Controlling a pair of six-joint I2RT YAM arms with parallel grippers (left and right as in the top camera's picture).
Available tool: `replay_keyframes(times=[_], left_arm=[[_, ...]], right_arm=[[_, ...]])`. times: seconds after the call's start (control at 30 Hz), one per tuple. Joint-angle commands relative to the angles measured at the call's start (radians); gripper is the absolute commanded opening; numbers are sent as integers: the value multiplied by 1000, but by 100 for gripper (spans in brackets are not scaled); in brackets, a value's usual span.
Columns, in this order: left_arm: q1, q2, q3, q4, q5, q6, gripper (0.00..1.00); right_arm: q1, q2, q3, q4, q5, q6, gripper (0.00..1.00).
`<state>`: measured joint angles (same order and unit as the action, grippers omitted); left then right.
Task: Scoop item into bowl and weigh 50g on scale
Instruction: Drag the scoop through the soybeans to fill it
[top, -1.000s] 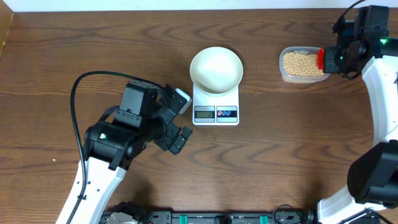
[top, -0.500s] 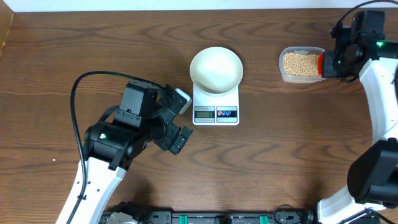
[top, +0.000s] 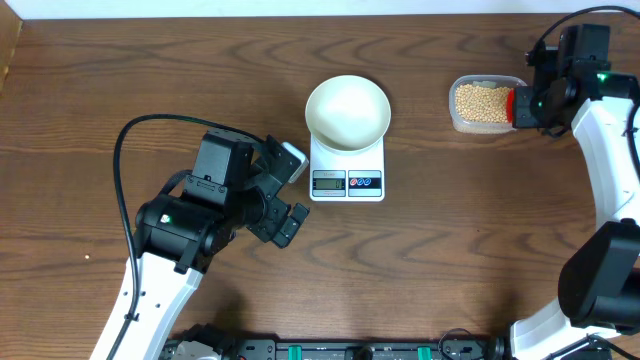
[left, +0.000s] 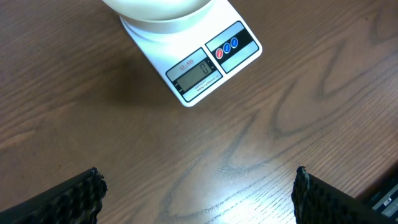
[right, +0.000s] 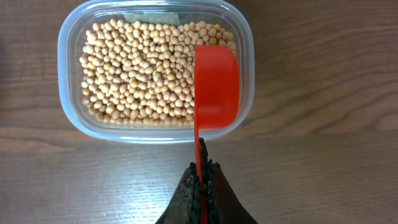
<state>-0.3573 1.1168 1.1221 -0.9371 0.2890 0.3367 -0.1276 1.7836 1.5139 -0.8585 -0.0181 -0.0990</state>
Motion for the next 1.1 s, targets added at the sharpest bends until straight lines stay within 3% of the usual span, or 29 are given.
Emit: replay_keyframes(times=[0.0, 0.77, 1.07], left_arm=[[-3, 5, -8, 0, -3, -9, 98], [-3, 5, -8, 0, -3, -9, 98], [-3, 5, -8, 0, -3, -9, 98]], right_arm=[[8, 3, -24, 20, 8, 40, 1], [53, 70, -36, 50, -138, 160, 1], [43, 71, -37, 20, -178, 327, 1]])
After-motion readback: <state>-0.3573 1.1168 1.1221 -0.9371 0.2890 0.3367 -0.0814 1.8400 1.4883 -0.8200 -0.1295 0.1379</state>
